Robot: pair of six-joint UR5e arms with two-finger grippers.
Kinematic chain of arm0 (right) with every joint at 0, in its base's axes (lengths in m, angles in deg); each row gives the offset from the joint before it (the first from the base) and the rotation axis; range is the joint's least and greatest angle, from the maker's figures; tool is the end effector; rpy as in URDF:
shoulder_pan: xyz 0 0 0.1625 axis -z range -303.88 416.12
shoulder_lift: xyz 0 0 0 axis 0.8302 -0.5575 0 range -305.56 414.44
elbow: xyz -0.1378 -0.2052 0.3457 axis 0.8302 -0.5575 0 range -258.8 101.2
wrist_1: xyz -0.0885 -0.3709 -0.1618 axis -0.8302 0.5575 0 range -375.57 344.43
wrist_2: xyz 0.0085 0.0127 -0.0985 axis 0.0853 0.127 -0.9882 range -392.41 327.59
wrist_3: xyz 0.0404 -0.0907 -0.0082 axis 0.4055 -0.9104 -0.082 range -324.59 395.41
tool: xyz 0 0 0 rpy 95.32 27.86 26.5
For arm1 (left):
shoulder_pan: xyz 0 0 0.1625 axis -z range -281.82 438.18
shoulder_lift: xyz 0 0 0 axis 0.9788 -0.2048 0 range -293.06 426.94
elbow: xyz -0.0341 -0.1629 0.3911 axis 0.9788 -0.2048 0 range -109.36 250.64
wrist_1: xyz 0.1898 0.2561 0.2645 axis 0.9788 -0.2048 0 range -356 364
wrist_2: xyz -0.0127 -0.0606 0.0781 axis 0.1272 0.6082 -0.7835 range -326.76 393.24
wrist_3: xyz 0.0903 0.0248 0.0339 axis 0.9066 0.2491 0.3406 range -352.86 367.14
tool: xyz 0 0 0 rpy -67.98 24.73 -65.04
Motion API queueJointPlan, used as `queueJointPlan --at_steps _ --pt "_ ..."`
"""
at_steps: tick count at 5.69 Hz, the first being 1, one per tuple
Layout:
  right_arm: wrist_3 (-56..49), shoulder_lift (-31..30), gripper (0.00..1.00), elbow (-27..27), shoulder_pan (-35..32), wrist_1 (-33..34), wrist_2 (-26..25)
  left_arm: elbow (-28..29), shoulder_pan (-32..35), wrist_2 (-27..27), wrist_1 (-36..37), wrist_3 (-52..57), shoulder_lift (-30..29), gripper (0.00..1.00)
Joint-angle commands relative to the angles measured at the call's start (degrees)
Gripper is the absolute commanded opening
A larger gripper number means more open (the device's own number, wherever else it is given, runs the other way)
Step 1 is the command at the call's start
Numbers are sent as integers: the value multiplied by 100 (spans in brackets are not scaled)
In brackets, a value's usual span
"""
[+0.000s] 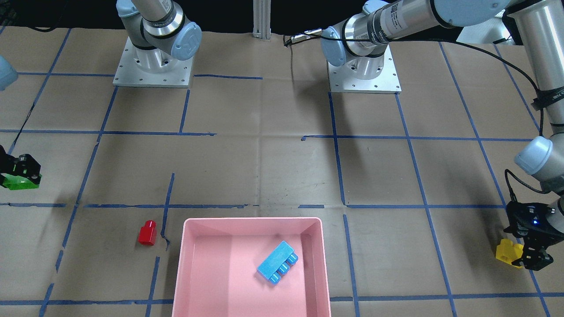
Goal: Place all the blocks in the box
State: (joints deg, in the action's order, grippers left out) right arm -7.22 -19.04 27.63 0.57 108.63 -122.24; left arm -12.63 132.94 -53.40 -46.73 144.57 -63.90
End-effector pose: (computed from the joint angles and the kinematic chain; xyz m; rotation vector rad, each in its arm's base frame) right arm -0.2020 -0.5306 0.2591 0.2232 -3.1224 0.0294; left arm 0.2965 -0.6609 0.1740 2.3791 1.9149 -0.0980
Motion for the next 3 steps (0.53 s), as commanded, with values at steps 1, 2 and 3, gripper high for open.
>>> queueJointPlan --at_steps 1,2,3 --pt "0 0 51 0 0 0 0 -5 0 24 2 -32 -3 48" --pt "0 0 51 0 0 0 0 4 0 33 -50 -110 75 33" --pt "0 0 51 0 0 0 0 -14 9 33 -86 -303 155 26"
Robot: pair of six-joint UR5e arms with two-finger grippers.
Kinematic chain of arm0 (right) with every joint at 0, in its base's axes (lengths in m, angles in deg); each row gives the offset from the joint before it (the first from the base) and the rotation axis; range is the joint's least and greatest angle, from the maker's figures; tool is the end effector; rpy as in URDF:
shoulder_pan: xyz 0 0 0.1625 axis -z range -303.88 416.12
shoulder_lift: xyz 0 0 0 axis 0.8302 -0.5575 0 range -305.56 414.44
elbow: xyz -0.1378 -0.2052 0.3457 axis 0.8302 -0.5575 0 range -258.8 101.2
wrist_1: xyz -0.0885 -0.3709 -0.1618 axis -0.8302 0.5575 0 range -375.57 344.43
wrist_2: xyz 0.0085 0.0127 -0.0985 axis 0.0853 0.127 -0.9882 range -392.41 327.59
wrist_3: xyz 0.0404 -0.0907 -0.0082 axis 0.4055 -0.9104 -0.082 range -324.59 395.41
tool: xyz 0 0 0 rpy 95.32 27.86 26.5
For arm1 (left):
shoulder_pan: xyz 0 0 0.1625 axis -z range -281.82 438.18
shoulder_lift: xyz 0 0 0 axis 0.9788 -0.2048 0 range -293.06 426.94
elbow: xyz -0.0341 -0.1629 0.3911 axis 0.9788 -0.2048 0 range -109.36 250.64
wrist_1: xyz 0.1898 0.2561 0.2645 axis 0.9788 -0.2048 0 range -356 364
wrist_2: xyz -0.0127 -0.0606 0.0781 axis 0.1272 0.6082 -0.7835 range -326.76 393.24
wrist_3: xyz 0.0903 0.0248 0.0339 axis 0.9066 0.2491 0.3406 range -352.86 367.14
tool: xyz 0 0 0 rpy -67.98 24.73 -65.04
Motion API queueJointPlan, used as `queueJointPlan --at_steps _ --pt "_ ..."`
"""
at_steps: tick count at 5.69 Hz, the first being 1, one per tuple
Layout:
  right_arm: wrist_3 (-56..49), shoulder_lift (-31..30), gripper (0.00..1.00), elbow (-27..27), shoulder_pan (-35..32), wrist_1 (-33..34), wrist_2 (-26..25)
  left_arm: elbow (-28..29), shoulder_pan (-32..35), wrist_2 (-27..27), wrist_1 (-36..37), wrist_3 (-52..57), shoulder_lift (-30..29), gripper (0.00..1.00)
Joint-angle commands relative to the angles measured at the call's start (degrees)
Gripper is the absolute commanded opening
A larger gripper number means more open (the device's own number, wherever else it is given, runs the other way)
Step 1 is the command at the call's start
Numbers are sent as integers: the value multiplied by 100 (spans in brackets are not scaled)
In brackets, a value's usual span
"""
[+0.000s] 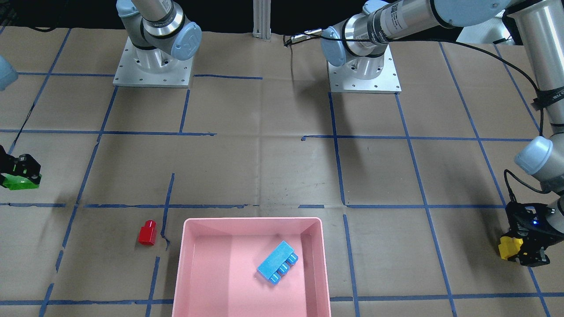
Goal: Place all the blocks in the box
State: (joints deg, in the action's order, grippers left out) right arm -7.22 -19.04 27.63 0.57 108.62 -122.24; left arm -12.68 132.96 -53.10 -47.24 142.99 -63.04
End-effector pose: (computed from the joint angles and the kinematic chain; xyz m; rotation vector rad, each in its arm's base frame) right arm -0.2020 -0.5306 0.2591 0.2232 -3.1225 0.0292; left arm 0.2951 -0.6602 0.1833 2.3500 1.9439 -0.1083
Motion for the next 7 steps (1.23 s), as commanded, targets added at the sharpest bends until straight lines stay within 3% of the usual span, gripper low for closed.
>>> queueJointPlan --at_steps 1,3,5,6,7 --pt "0 0 51 0 0 0 0 8 50 -6 -314 -538 165 26" --pt "0 0 51 0 0 0 0 87 994 -180 -683 -1434 455 26" --pt "0 0 51 0 0 0 0 88 1079 -235 -668 -1518 386 27" --pt "0 0 51 0 0 0 0 96 1070 -234 -633 -1527 255 89" --pt "0 0 51 0 0 0 0 96 1070 -226 -624 -1518 228 99"
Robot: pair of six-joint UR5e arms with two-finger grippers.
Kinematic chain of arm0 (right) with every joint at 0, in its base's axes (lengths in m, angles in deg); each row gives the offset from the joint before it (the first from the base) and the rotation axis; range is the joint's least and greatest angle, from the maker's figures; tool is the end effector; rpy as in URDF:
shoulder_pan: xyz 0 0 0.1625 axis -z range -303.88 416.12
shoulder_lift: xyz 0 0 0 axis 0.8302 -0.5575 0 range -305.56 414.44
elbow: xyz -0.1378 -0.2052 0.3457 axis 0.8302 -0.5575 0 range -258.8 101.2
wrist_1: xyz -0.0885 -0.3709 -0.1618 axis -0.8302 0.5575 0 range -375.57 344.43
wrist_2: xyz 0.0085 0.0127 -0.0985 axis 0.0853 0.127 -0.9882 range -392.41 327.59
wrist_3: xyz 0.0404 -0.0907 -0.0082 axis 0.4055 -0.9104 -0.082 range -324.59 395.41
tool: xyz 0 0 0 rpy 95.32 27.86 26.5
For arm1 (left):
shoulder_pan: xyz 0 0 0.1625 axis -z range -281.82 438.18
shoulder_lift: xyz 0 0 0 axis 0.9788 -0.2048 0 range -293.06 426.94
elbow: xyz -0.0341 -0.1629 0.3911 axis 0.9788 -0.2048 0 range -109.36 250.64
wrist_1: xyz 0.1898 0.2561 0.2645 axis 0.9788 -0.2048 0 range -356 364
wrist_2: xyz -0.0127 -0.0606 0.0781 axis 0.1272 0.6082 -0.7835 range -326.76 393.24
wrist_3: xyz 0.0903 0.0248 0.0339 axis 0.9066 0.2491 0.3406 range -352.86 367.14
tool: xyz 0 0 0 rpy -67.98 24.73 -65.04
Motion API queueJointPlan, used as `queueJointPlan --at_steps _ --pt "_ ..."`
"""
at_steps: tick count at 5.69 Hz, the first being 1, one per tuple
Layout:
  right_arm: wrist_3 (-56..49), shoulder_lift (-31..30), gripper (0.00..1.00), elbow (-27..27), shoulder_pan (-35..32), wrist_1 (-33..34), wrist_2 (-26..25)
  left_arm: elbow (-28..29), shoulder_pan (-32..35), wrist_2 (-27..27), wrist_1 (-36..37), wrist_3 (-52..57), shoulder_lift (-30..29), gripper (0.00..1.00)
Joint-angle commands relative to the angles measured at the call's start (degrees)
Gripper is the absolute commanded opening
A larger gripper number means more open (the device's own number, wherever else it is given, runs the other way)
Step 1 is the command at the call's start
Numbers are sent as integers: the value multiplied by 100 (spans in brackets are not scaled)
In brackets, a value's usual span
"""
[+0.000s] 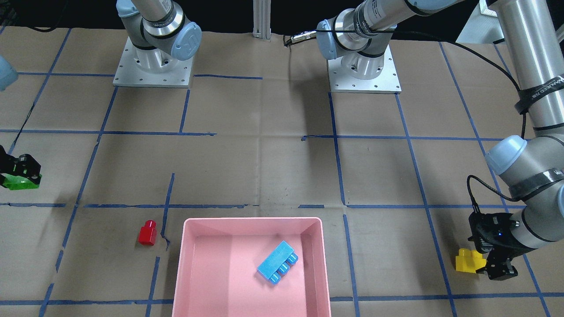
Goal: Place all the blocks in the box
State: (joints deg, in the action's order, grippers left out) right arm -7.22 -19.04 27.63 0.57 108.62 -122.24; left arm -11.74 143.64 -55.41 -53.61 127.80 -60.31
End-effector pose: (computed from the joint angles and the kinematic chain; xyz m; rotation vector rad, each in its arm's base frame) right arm -0.2020 -0.5306 0.2591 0.2232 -3.1225 0.0292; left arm 0.1684 -0.6954 0.2122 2.3082 2.0727 -0.0570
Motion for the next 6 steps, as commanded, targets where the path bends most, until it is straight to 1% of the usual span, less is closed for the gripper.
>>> queueJointPlan --at_steps 1,2,3,5,6 --pt "0 0 51 0 0 0 0 -41 2 -3 -13 -42 120 99" --pt "0 0 51 0 0 0 0 -163 89 -21 -109 -391 496 99" --pt "0 0 51 0 0 0 0 -225 134 31 -832 -1029 952 98" --pt "0 0 51 0 0 0 0 -226 397 58 -2028 -3099 1937 97" --pt "0 0 51 0 0 0 0 -260 502 223 -2609 -4206 2394 97"
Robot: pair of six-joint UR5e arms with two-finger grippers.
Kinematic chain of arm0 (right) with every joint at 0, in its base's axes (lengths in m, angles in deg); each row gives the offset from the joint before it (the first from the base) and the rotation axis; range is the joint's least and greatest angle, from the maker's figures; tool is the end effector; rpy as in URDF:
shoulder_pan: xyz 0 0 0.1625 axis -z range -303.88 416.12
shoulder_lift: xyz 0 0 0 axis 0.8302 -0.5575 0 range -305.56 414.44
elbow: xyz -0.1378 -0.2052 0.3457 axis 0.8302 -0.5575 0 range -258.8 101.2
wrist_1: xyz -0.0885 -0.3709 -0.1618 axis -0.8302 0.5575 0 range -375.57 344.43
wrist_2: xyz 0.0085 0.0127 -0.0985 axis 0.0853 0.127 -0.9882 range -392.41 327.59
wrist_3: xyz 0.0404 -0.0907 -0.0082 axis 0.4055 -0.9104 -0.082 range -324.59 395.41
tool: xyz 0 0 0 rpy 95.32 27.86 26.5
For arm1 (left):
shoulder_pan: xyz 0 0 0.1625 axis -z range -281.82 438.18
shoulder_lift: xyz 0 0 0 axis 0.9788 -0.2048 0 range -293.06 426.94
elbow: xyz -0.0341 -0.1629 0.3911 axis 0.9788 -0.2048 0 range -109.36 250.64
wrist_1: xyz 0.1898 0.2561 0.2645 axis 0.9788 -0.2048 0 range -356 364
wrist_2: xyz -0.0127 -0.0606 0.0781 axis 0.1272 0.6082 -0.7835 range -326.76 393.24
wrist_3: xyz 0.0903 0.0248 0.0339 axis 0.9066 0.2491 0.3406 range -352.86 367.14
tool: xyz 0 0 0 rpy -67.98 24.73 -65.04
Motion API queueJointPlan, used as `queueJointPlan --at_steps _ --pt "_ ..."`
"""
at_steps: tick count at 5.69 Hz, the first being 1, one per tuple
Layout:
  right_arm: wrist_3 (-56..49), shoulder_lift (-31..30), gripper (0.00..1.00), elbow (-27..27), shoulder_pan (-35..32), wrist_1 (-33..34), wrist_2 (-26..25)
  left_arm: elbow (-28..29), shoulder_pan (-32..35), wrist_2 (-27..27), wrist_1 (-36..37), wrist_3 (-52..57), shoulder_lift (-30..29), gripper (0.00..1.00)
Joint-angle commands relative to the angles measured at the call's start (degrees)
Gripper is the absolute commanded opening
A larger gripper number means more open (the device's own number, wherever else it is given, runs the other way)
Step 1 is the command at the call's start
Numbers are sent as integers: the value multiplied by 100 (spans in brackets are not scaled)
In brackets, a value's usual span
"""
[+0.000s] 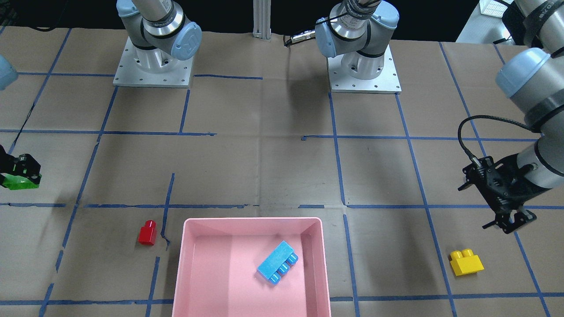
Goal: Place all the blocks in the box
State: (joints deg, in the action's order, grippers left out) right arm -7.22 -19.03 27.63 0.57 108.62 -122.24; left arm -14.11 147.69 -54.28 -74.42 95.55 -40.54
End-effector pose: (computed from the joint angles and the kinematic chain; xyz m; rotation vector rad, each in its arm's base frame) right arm -0.2020 -0.5306 0.2590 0.2233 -3.1226 0.0290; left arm 0.0845 -0.6191 0.3841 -1.7352 -2.5770 0.0443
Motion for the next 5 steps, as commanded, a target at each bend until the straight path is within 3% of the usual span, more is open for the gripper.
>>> queueJointPlan --at_steps 1,3,5 --pt "0 -1 51 0 0 0 0 -50 255 156 -691 -1993 674 97" --pt "0 -1 51 0 0 0 0 11 999 95 -701 -4548 974 97" --pt "0 -1 51 0 0 0 0 20 1572 -45 -736 -5941 1123 98"
